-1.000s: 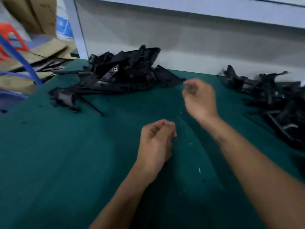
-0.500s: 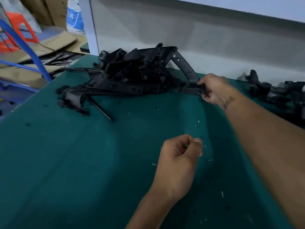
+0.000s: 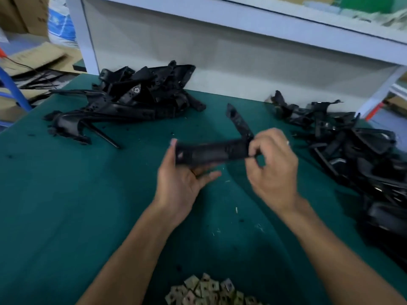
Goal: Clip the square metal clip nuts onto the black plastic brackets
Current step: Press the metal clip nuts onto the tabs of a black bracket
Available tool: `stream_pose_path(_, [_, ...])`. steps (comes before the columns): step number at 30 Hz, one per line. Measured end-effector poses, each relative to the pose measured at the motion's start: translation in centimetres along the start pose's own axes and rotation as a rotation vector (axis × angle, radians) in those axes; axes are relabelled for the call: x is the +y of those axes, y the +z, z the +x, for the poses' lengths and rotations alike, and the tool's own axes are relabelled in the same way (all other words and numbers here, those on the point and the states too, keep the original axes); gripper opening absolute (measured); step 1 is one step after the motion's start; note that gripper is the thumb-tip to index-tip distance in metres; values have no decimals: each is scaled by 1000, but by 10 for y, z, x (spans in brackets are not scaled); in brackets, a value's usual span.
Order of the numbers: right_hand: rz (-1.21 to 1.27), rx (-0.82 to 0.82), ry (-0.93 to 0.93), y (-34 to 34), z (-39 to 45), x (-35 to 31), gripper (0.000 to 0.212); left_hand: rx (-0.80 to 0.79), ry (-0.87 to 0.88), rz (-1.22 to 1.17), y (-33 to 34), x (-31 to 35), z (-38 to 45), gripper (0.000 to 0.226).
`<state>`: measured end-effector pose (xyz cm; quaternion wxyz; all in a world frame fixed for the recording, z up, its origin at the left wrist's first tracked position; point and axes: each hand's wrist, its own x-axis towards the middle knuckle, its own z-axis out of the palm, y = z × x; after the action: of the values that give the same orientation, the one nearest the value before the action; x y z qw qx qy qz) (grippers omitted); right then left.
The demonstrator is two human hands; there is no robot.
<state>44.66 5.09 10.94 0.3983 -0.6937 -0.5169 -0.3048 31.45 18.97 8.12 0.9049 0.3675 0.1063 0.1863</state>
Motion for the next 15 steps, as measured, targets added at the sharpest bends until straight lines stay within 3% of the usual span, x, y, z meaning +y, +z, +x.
stream_pose_path(2, [-92, -11, -168, -20, -14, -13, 27, -234, -188, -128, -13, 18, -7, 99])
stream_pose_path(3, [-166, -25, -237, -29, -19, -19, 31, -352, -246, -117, -17, 27, -13, 105])
stream_pose_path(6, [-405, -57, -393, -47, -26, -37, 36, -485, -264, 291, -14, 40, -31, 86])
stream_pose_path(9, [-440, -14, -454, -48, -27, -56, 37, -375, -150, 948, 16, 39, -50, 50])
stream_pose_path(10, [-438, -3, -450, -44, -27, -63, 37, -318, -105, 1058, 28, 35, -51, 53])
stream_pose_path(15, [-318, -118, -289, -20, -38, -79, 19, 170, 95, 1206, 59, 13, -43, 63])
